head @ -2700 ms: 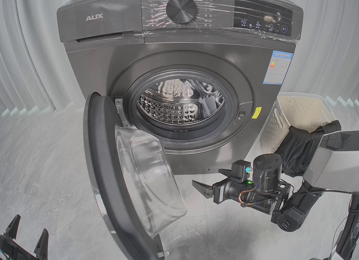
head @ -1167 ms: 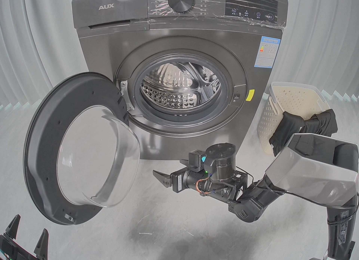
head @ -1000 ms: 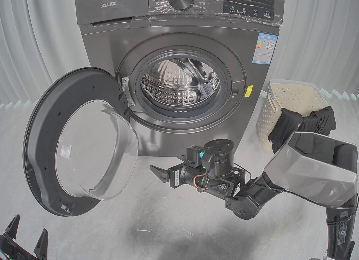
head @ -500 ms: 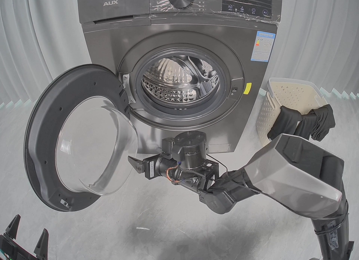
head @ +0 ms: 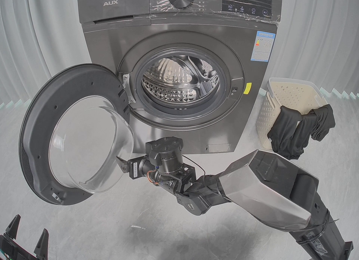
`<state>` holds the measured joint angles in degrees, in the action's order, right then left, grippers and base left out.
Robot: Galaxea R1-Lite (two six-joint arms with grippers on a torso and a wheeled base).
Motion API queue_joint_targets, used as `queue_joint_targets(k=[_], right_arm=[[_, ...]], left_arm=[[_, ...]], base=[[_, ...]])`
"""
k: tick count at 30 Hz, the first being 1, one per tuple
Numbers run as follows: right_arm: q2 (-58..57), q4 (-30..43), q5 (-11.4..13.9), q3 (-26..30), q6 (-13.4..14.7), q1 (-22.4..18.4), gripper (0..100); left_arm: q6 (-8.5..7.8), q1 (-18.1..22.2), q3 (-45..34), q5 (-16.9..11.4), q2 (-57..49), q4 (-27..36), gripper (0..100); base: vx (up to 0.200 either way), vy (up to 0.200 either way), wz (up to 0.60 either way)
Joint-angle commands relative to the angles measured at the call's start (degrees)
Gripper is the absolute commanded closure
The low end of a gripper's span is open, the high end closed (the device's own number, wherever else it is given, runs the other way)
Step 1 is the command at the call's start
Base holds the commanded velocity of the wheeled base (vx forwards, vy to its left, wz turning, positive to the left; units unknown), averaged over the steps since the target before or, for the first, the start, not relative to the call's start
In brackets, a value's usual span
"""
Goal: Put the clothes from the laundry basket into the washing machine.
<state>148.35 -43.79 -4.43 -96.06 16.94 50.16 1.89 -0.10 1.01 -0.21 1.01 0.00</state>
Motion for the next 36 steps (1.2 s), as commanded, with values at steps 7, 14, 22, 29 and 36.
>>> queue_joint_targets(k=[7,14,22,29,36], right_arm=[[-3.68,-1.04,-0.67,4.74,0.55,-1.12,0],[-24.33,-5.43,-0.50,28.39,-2.97,-5.08,0],[-49.82,-6.31,0.91,50.53,-5.26,-12.28,0],[-66.35,-6.05,3.46,64.42,-6.93,-17.56,0],[-83.13,-5.96,4.78,77.87,-7.63,-23.27,0]], left_arm=[[0.13,0.01,-0.92,0.03,-0.92,0.00,0],[0.22,0.01,-0.92,0.03,-0.92,0.00,0],[0.13,0.01,-0.92,0.03,-0.92,0.00,0],[0.13,0.01,-0.92,0.03,-0.92,0.00,0],[0.22,0.01,-0.92,0.03,-0.92,0.00,0]], base=[[0.000,0.000,0.00],[0.000,0.000,0.00],[0.000,0.000,0.00],[0.000,0.000,0.00],[0.000,0.000,0.00]])
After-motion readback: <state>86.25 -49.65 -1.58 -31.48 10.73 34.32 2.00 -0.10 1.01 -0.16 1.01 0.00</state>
